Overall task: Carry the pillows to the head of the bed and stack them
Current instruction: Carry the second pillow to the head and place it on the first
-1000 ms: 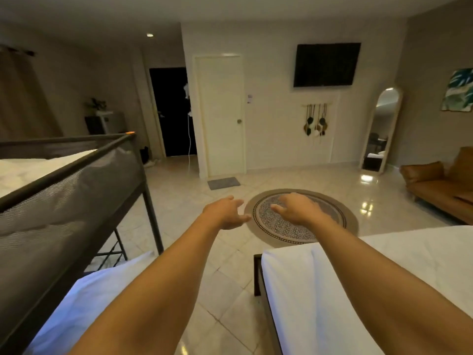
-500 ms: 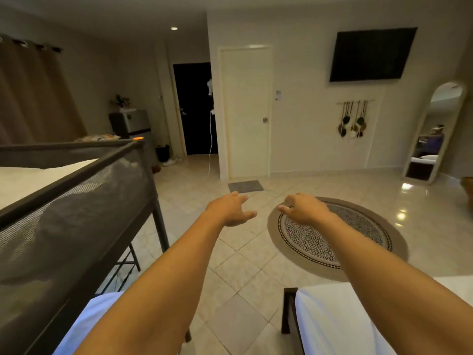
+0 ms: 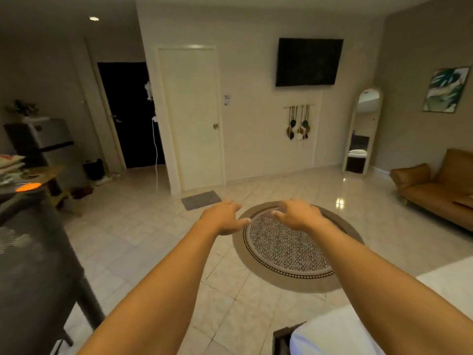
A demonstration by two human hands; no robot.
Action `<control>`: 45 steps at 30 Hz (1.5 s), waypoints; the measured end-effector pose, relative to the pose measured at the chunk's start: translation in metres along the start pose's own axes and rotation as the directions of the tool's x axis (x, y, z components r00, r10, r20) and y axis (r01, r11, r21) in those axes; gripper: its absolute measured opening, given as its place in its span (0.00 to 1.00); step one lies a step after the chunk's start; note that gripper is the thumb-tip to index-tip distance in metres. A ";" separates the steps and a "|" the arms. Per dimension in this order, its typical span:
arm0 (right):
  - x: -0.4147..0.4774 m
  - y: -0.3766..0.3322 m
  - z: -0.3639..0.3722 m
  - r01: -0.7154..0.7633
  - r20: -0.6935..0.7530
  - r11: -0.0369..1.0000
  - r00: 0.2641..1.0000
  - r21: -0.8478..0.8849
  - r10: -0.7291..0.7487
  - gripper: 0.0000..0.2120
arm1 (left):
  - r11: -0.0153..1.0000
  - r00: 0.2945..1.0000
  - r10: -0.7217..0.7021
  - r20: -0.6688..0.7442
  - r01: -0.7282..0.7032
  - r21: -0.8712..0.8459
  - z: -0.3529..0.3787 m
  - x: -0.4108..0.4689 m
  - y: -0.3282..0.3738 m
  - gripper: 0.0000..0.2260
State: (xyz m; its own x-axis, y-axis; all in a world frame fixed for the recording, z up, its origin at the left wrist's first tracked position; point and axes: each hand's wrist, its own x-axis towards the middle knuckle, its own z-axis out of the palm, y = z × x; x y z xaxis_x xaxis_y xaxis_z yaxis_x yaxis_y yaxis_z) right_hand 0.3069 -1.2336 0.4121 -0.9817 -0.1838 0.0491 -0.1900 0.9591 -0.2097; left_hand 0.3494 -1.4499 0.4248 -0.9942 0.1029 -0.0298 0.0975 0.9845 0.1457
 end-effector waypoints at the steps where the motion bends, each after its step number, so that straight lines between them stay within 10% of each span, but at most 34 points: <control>1: 0.014 0.004 0.001 -0.015 -0.003 1.000 1.000 0.005 0.015 0.28 | 1.000 1.000 0.024 0.009 -0.024 0.008 0.001 0.018 -0.003 0.34; 24: 0.289 0.152 -0.015 -0.506 -0.112 0.862 0.856 0.020 0.505 0.29 | 0.873 0.872 0.483 0.078 -0.487 0.029 -0.015 0.434 0.052 0.34; 35: 0.244 0.258 0.000 -0.915 -0.154 0.388 0.370 0.108 0.916 0.29 | 0.528 0.508 0.835 0.211 -0.848 -0.050 0.037 0.557 0.202 0.34; 45: 0.146 0.350 0.047 -0.952 -0.048 -0.113 -0.132 0.284 0.990 0.31 | 0.147 0.116 0.923 0.366 -0.987 -0.058 0.109 0.546 0.382 0.33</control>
State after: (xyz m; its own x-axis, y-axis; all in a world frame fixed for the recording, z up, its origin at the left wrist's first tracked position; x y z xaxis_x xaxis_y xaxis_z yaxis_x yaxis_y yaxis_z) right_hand 0.0963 -0.9353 0.2996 -0.0586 0.9842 -0.1668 0.9538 0.0058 -0.3005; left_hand -0.1519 -1.0025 0.3566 -0.0091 0.9730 -0.2305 0.9936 0.0348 0.1078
